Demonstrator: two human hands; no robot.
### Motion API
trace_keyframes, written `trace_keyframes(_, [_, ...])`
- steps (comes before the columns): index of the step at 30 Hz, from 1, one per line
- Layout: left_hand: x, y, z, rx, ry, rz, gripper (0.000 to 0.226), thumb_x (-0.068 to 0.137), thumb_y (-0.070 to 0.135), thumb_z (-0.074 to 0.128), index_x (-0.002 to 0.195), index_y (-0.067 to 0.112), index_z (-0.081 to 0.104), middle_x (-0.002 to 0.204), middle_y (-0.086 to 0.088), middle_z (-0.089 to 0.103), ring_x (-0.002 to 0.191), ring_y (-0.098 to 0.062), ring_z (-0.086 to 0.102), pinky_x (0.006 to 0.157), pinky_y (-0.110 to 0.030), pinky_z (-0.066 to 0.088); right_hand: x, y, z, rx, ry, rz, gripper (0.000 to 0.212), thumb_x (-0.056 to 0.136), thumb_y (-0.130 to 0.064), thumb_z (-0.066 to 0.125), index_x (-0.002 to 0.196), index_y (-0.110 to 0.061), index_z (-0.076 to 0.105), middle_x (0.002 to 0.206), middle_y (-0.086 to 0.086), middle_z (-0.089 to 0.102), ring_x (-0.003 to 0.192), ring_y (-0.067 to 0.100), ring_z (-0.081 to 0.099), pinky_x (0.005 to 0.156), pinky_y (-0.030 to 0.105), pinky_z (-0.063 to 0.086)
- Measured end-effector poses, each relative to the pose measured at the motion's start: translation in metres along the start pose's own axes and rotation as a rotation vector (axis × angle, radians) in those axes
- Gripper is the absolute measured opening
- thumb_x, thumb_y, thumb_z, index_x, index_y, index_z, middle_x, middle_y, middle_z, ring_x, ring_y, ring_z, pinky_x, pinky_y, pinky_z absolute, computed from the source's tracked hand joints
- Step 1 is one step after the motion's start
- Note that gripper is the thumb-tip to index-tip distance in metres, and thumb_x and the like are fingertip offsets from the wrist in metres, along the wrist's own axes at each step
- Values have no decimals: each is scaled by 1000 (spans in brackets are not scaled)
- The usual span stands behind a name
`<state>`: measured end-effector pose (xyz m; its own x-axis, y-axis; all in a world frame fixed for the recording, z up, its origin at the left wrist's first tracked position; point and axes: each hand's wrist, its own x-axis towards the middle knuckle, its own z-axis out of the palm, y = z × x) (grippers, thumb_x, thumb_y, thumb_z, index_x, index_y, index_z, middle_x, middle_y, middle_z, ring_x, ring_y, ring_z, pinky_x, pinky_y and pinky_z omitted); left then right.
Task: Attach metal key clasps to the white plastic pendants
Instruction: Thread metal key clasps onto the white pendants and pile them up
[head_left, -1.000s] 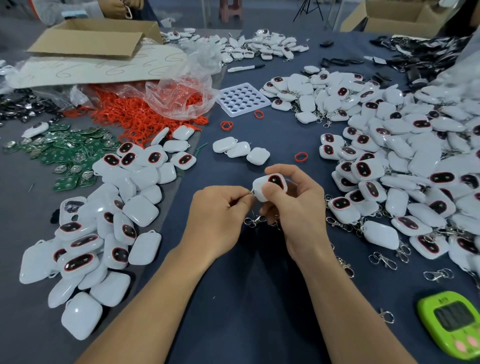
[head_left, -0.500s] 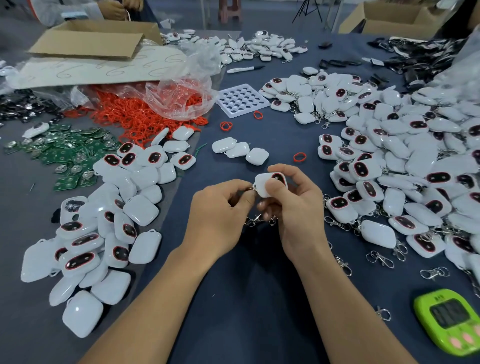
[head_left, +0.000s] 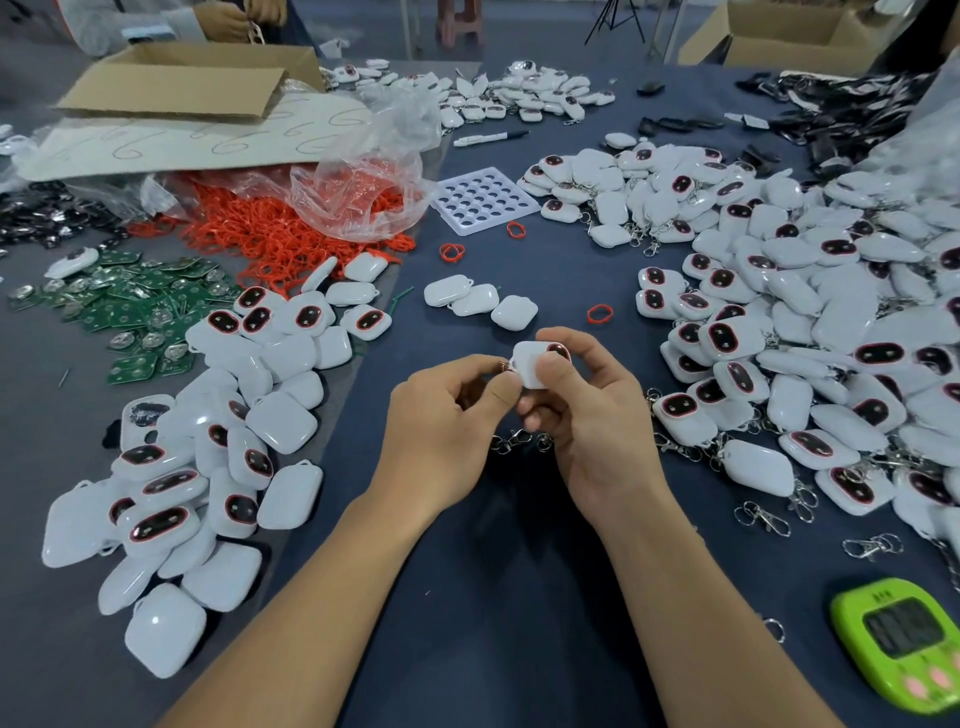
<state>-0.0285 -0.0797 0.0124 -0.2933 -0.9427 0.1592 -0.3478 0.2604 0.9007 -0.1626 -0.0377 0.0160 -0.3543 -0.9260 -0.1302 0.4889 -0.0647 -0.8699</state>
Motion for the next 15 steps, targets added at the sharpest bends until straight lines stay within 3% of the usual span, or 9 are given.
trace_keyframes(4, [1,-1,-2,23,-9,59,20,95,38,57,90,36,76,64,9,64,61,-7,56,59,-14,42,0,2,0,-91,24,-43,15,98,0,66,104,-11,73,81,13,72,53,18,58,48,24,48])
trace_keyframes(8, [0,-2,-6,11,64,44,19,96,28,62,87,37,75,66,2,66,65,-15,59,61,-23,46,-1,6,-2,-315,88,-129,16,81,-17,80,95,-24,78,72,4,69,53,16,57,50,25,48])
trace_keyframes(13, [-3,-1,-3,275,62,74,28,95,36,57,81,21,75,67,4,66,76,-16,56,69,-35,46,-3,13,-3,-564,180,-249,23,76,-24,83,93,-36,74,76,-2,73,65,17,66,68,45,64])
trace_keyframes(15, [-2,0,-2,394,63,125,27,97,32,60,77,19,72,62,5,60,74,-15,51,66,-36,43,-6,14,-3,-571,181,-281,21,76,-24,81,93,-35,73,76,2,73,63,21,65,65,49,63])
